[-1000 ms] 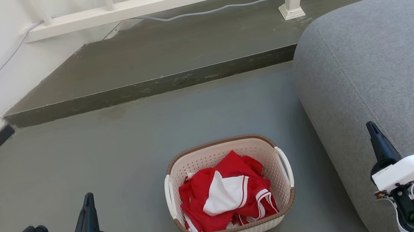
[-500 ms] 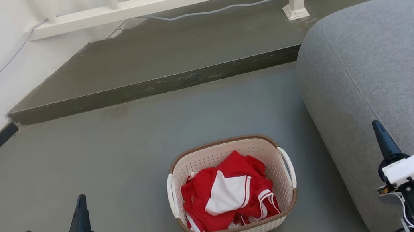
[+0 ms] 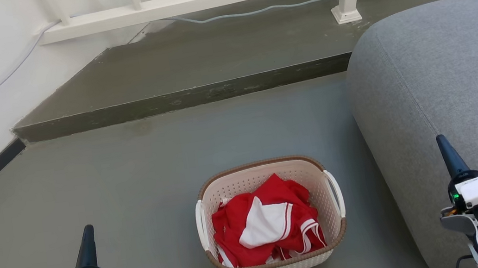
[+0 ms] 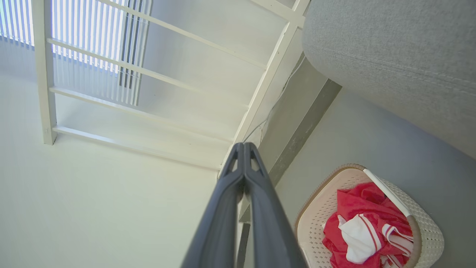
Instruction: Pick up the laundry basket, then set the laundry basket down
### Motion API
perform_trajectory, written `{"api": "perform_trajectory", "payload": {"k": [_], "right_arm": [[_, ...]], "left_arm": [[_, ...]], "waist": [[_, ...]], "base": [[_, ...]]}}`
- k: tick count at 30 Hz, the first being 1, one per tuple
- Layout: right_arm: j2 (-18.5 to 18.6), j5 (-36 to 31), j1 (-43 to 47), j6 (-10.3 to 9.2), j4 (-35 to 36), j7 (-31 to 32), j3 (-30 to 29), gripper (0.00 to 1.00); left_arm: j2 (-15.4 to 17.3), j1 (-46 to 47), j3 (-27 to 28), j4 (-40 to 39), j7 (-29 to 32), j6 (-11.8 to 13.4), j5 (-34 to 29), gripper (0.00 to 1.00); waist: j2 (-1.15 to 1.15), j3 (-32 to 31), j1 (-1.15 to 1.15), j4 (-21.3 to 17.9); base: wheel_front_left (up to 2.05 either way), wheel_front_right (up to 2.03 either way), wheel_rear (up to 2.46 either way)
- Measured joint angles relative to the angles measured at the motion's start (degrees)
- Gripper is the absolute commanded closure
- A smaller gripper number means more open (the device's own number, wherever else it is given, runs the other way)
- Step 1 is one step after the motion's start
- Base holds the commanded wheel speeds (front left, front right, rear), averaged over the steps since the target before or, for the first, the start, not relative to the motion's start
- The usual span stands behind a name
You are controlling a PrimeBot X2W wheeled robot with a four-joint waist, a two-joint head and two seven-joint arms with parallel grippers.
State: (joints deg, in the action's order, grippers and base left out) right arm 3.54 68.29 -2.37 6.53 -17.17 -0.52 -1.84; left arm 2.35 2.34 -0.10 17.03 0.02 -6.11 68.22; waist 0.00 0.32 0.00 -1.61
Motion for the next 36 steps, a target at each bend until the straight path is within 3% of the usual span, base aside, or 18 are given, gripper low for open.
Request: {"api": "perform_trajectory", "payload": {"k": [36], "right_arm": [[-1.35,23.47,-0.90,0.20,0.77,6.70,-5.80,1.00]], "left_arm": [[-0.09,1.29,5.08,-0.97,6.49,-0.93,23.45,1.00]], "waist": [[0.00,-0.16,0.00,1.61]], "base": [[0.00,0.00,0.00]]}}
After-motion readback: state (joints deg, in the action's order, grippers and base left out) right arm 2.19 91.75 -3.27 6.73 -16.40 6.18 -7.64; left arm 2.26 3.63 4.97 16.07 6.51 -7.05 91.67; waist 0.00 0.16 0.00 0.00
